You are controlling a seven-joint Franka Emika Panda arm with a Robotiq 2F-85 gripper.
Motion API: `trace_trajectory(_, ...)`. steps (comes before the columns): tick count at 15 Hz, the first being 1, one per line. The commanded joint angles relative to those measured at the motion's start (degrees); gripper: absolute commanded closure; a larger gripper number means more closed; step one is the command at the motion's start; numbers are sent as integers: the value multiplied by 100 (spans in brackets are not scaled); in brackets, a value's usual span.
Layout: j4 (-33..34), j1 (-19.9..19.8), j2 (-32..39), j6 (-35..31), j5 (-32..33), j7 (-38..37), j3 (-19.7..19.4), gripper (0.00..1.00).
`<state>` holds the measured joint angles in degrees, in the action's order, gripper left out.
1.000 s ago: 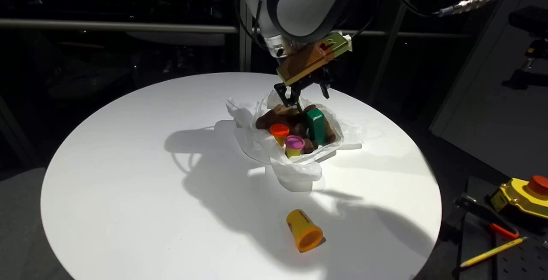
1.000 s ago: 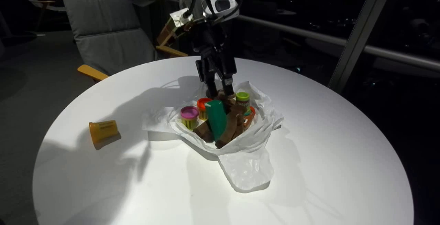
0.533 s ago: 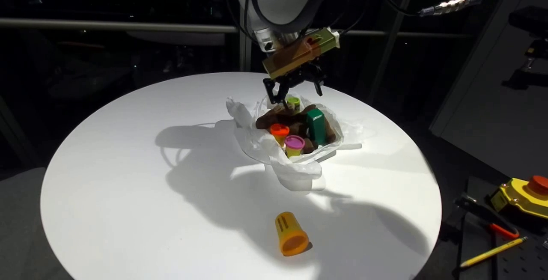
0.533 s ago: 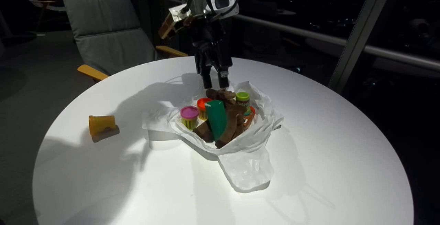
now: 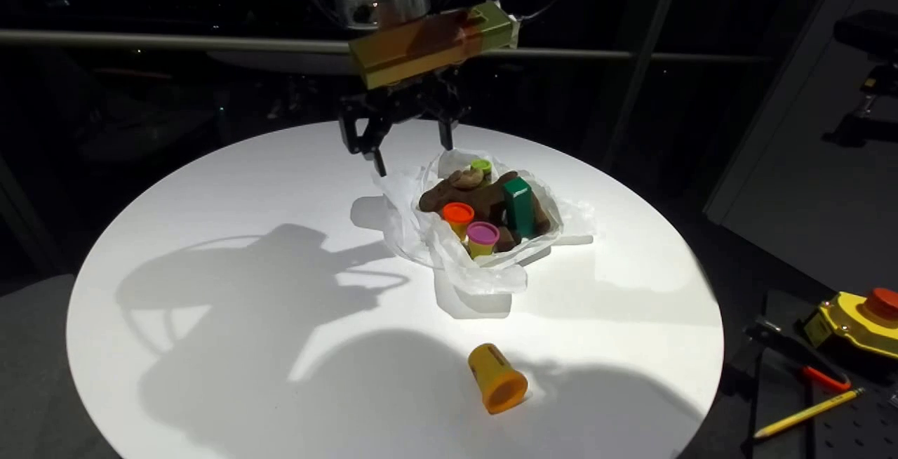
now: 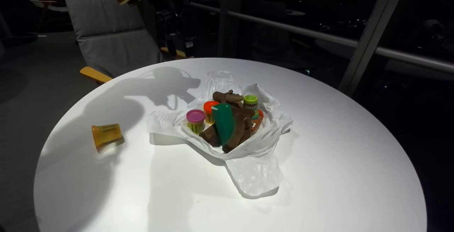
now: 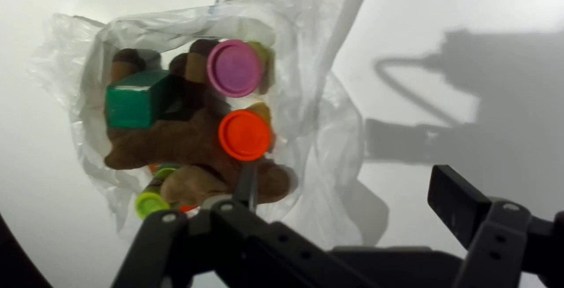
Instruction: Put the objects inside the plastic
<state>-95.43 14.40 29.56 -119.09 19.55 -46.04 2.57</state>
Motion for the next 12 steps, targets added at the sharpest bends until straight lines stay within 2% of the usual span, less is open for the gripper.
trace_trajectory(1,-696,208,-245,-744,-344,-101,139,0)
trace_trajectory(5,-1430,291,-357,-1724,-710,-261,178,0)
trace_trajectory(9,-2195,342,-763,-1999,-1422,-529,184,0)
trace_trajectory(12,-2647,298,-1062,-2097,-1988,-602,329,0)
